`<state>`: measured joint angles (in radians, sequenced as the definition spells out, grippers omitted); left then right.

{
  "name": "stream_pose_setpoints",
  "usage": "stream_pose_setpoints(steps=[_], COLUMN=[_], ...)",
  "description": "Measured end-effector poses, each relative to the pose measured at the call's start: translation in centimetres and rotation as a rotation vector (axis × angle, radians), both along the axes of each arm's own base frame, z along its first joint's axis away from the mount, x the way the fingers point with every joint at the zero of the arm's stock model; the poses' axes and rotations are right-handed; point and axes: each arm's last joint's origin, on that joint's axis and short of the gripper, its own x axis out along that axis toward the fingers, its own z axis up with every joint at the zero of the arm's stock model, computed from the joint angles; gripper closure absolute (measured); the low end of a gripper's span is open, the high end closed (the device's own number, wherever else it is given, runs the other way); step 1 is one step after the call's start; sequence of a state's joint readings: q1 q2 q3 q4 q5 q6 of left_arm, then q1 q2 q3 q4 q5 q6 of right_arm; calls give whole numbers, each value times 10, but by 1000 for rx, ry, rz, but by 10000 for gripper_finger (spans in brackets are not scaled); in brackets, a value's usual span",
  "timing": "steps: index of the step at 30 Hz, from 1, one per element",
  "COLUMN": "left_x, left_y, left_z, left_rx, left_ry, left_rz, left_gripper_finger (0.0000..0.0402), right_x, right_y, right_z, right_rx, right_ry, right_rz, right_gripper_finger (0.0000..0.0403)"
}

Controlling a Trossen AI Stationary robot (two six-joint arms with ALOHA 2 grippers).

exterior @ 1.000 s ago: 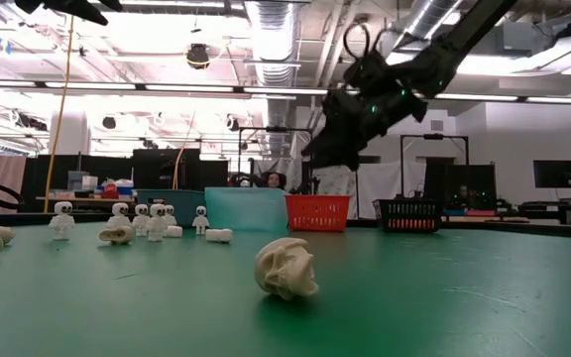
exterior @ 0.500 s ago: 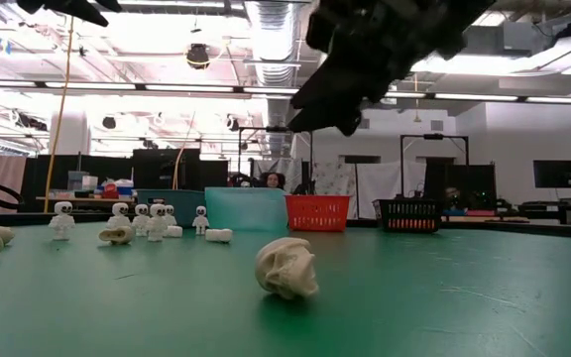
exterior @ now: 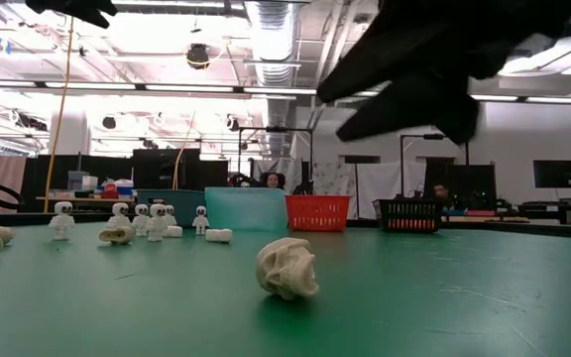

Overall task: Sort Halloween decoration
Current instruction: Put the white skull toy into the red bin

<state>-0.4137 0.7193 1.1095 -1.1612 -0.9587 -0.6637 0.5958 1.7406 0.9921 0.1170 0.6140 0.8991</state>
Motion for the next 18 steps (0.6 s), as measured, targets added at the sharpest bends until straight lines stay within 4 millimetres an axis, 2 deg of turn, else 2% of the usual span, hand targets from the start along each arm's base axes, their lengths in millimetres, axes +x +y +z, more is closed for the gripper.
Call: stream_pose_setpoints(steps=[5, 11, 14, 18], left_x=[0, 0, 0, 0], left_y=[0, 0, 0, 0], left_z=[0, 0, 0, 0], left_rx=[-12, -40, -50, -87], left_ry=[-3, -26, -34, -71], left_rz=[-2, 14, 20, 49], left_gripper_finger=[191, 191, 191, 191], right_x=[16, 39, 44, 38], right_y=[33, 62, 73, 87], right_z=[-15, -23, -25, -26], right_rx=[9, -132, -213, -301], right_ry=[19, 150, 194, 162], right_rz=[25, 144, 193, 245], right_gripper_finger=[223, 223, 223, 224])
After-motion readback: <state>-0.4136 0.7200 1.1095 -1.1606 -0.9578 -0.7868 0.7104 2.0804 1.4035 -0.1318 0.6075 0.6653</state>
